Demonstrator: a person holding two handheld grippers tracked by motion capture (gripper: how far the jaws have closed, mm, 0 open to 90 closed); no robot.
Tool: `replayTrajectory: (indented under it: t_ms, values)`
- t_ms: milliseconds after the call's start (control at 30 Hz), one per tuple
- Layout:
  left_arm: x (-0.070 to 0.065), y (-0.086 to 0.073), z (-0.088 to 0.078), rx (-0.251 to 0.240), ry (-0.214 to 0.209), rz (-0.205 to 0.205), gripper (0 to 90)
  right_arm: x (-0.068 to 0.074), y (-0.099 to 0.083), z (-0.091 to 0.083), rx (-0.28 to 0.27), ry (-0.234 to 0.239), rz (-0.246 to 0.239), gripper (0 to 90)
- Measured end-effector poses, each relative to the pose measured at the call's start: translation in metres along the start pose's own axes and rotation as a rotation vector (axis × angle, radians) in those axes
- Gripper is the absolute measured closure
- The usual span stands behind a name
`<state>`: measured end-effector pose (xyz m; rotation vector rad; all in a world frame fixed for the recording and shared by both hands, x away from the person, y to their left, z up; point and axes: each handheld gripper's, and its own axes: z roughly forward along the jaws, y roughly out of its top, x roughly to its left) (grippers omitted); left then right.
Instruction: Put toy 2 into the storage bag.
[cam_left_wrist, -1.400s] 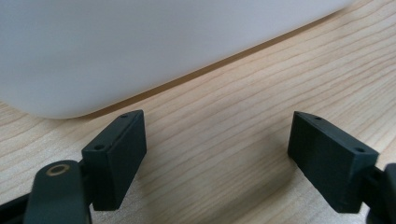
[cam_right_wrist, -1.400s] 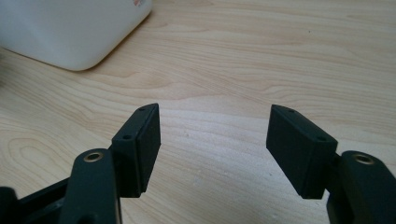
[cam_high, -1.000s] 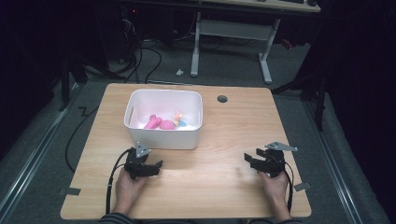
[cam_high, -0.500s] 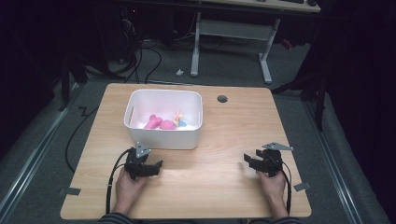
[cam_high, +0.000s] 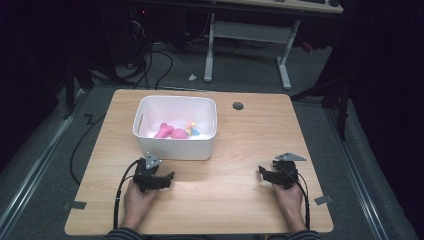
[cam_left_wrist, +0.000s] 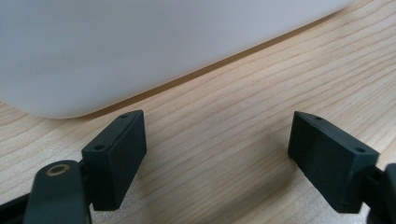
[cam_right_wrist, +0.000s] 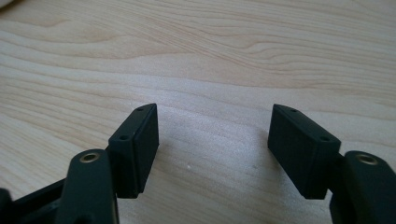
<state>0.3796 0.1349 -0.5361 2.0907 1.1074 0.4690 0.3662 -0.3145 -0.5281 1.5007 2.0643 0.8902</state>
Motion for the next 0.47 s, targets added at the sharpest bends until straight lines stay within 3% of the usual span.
replayTrajectory:
  t_ms: [67,467]
  values:
    - [-0.0001,0.0000,0.0000,0.000,0.001,0.000,19.6,0.0031,-0.0012,0.0022,-0.009,-0.026,-0.040,30.8]
    - [-0.0003,-0.0001,0.0001,-0.001,0.003,0.000,19.5,0.0038,-0.0015,0.0023,-0.007,-0.028,-0.033,28.3]
